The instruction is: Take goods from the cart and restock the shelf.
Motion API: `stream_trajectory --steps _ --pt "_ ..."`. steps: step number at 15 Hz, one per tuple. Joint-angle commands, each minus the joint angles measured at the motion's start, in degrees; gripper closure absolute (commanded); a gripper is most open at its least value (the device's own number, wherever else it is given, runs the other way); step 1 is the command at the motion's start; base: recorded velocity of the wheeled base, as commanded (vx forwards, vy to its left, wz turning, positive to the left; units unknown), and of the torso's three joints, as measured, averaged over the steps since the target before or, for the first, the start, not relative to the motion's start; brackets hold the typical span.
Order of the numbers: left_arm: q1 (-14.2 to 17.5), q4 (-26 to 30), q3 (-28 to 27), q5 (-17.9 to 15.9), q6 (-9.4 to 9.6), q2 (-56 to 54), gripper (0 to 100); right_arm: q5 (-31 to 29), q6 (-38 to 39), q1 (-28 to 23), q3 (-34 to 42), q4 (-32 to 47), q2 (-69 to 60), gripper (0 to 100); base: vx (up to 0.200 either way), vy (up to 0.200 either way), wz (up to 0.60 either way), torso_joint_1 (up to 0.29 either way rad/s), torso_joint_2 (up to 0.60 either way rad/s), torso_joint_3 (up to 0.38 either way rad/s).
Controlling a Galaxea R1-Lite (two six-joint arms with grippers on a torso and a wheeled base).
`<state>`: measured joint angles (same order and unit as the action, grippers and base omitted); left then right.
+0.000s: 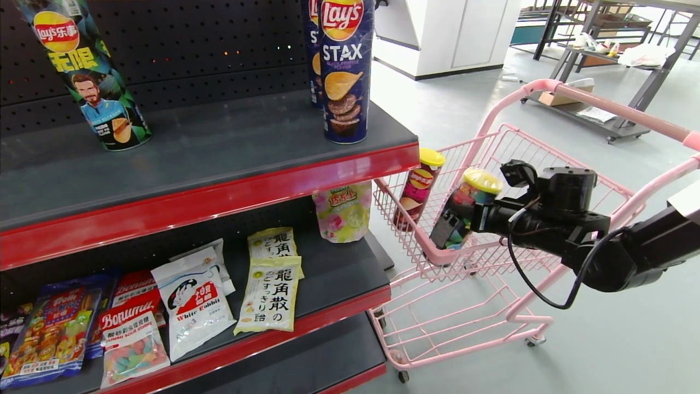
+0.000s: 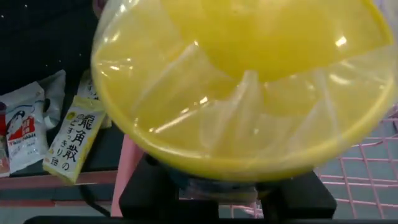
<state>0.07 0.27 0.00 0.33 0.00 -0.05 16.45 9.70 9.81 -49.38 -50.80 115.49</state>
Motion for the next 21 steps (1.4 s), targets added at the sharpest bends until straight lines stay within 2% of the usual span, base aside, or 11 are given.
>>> stream_trajectory --steps 1,2,4,7,10,11,13,15,18,21 --pt "0.0 0.0 -0.1 0.0 0.00 0.0 0 0.0 -1.3 -0.8 -0.3 -0.3 -4.8 100 0.000 0.000 0.00 0.000 0.00 0.000" --pt "0.0 0.0 0.0 0.0 0.00 0.0 0 0.2 -5.3 -3.7 -1.2 -0.4 -8.4 100 0.000 0.000 0.00 0.000 0.00 0.000" --pt "0.0 0.0 -0.1 0.0 0.00 0.0 0 0.2 -5.9 -5.2 -4.5 0.1 -12.3 100 0.000 0.000 0.00 0.000 0.00 0.000" --pt "0.0 0.1 -0.1 -0.1 0.00 0.0 0 0.2 -7.6 -4.7 -6.1 4.3 -20.9 100 0.000 0.000 0.00 0.000 0.00 0.000" --pt "0.0 0.0 -0.1 -0.1 0.00 0.0 0 -1.4 -8.9 -2.2 -3.2 24.4 -40.2 100 0.000 0.000 0.00 0.000 0.00 0.000" --pt "0.0 0.1 -0.1 -0.1 0.00 0.0 0 -3.3 -8.9 -2.1 -0.2 33.6 -47.8 100 0.000 0.000 0.00 0.000 0.00 0.000" --pt "0.0 0.0 -0.1 -0.1 0.00 0.0 0 -5.7 -11.6 -5.7 5.6 50.4 -59.5 100 0.000 0.000 0.00 0.000 0.00 0.000" --pt "0.0 0.1 -0.1 -0.2 0.00 0.0 0 -2.6 -11.8 -6.4 10.1 54.4 -65.0 100 0.000 0.000 0.00 0.000 0.00 0.000" --pt "0.0 0.1 -0.1 -0.2 0.00 0.0 0 1.4 -11.9 -4.3 10.1 54.1 -65.3 100 0.000 0.000 0.00 0.000 0.00 0.000" --pt "0.0 0.0 -0.1 -0.2 0.00 0.0 0 3.9 -12.1 2.0 9.6 52.7 -64.8 100 0.000 0.000 0.00 0.000 0.00 0.000"
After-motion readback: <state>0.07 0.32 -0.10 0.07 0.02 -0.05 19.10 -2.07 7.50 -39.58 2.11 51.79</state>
